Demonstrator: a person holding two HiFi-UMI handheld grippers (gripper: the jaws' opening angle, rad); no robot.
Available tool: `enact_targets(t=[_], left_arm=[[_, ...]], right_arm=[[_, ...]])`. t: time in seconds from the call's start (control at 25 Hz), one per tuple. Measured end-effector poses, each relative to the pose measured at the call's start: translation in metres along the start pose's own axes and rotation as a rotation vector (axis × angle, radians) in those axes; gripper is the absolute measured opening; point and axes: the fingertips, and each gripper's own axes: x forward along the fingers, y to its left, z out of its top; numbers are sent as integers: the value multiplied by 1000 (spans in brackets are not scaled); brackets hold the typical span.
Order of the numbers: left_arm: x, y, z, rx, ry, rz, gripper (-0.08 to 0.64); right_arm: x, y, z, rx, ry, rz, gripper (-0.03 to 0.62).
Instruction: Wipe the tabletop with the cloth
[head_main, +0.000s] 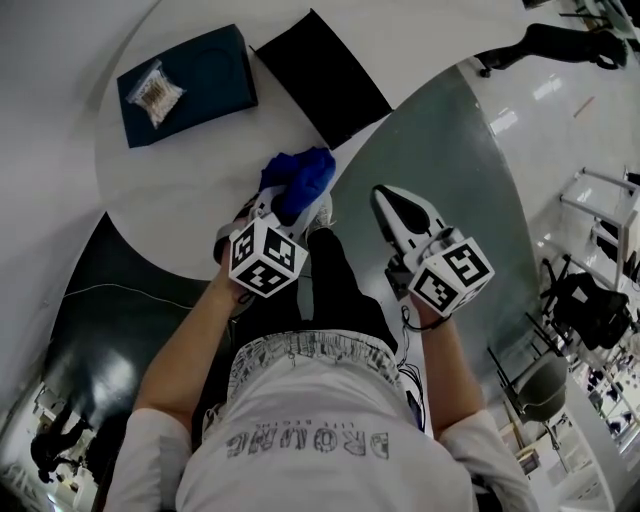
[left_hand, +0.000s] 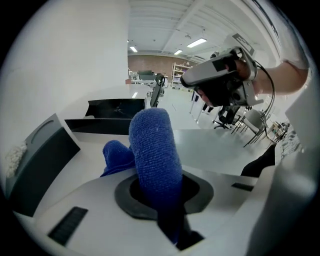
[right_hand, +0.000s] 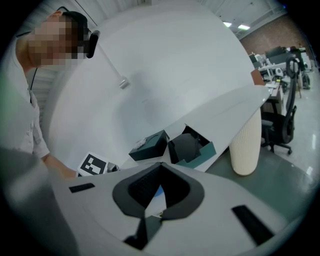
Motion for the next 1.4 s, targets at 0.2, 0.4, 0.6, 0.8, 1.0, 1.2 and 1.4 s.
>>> enact_targets(t=[0.2, 0.4, 0.6, 0.8, 1.0, 1.2, 1.4], left_arm=[[-38, 18, 12, -62, -103, 67, 74], [-93, 46, -12, -158, -153, 212, 74], [-166, 80, -65, -259, -165, 367, 74], [-229, 103, -129, -328, -146, 500, 74], [-271, 114, -181, -395, -112, 582, 74], [-284, 110, -216, -434, -109, 595, 74], [-262, 97, -242, -444, -76, 542, 74]], right_arm=[[10, 19, 7, -34, 18, 47, 8], [37, 53, 3, -85, 65, 140, 8], [74, 103, -7, -139, 126, 231, 8], [107, 154, -20, -189, 189, 312, 8], [133, 186, -37, -218, 245, 354, 8], [152, 213, -54, -239, 283, 381, 8], [160, 225, -69, -252, 327, 385, 8]])
